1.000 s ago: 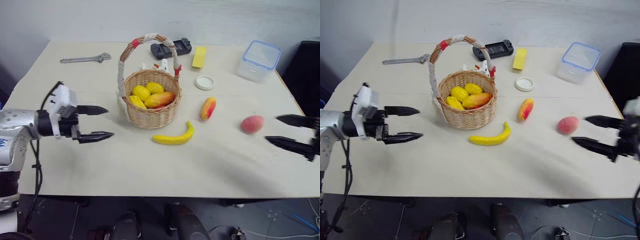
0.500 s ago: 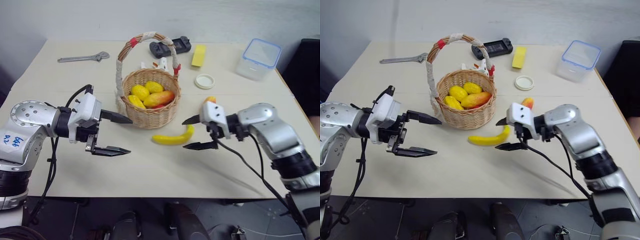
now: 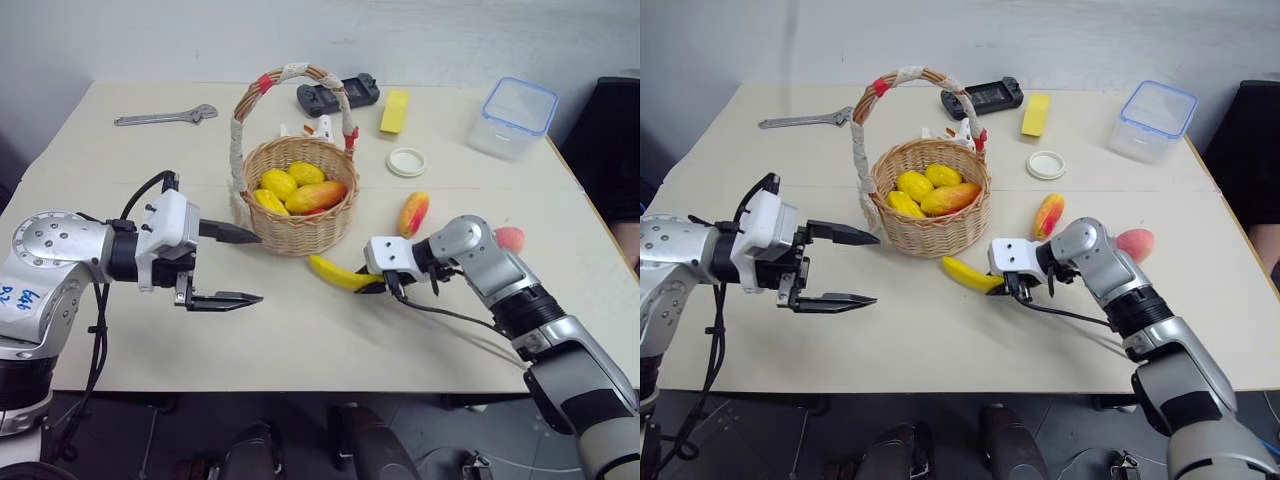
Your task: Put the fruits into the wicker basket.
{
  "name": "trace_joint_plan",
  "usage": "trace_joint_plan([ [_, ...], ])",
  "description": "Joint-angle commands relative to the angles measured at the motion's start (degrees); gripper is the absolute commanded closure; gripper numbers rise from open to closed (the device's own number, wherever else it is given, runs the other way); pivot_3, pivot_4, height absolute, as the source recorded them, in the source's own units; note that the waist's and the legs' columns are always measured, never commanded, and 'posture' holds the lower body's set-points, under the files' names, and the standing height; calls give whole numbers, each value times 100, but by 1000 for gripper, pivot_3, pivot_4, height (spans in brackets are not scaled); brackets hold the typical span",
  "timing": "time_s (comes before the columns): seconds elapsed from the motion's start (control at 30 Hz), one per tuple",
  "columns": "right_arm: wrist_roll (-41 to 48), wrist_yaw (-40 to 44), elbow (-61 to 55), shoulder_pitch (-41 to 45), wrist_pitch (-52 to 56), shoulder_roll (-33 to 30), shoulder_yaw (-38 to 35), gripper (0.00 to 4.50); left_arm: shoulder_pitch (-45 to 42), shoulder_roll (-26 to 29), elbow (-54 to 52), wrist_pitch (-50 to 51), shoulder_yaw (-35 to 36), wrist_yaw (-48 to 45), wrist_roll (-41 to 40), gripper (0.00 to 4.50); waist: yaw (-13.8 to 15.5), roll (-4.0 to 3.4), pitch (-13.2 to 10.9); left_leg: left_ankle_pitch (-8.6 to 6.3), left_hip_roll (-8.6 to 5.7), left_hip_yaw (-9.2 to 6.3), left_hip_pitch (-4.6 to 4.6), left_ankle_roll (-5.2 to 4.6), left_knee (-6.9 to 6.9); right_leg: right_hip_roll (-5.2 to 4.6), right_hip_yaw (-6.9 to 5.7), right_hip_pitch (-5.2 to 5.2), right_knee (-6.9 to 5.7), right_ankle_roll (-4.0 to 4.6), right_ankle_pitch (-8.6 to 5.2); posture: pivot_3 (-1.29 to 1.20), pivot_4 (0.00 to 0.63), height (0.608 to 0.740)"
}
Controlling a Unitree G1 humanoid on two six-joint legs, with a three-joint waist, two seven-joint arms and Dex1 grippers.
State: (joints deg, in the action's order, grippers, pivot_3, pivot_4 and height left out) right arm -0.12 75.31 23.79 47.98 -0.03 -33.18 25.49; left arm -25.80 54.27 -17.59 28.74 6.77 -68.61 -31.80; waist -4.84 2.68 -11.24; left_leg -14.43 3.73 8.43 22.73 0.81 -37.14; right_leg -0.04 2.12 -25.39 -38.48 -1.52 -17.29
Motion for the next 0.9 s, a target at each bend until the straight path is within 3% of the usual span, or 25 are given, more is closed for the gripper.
trace_joint_plan([
  [0.03,540,254,-878,-310,513,-181,-447,3716,8,46,-91,40,276,147,-111,0,6,0,0,0,0,-1,0,1,1,0,-1,0,0,1,-1,0,150,740],
  [0.23,2245,439,-2727,-592,2631,-573,-1479,3716,147,84,86,391,884,414,-416,0,-7,-1,-1,-2,2,-1,2,1,0,-1,0,-3,-3,1,-3,0,150,740],
  [0.37,2312,313,-2585,89,2941,-495,-1582,3716,58,50,266,491,1062,532,-518,0,-9,-1,-1,-6,2,-2,-9,-6,6,-1,-2,-3,-14,5,-3,0,150,740],
  [0.67,396,-642,491,2246,1088,720,-645,3716,-223,-124,282,388,776,725,-442,0,-29,0,0,-12,3,0,-8,-6,14,0,-7,-11,-21,32,-18,0,150,740],
  [0.9,-561,-1211,2632,3155,-377,1427,-322,3716,-42,-100,37,397,884,805,-505,0,-58,0,-1,-7,4,0,19,11,8,-1,-7,-24,-6,31,-22,0,150,740],
])
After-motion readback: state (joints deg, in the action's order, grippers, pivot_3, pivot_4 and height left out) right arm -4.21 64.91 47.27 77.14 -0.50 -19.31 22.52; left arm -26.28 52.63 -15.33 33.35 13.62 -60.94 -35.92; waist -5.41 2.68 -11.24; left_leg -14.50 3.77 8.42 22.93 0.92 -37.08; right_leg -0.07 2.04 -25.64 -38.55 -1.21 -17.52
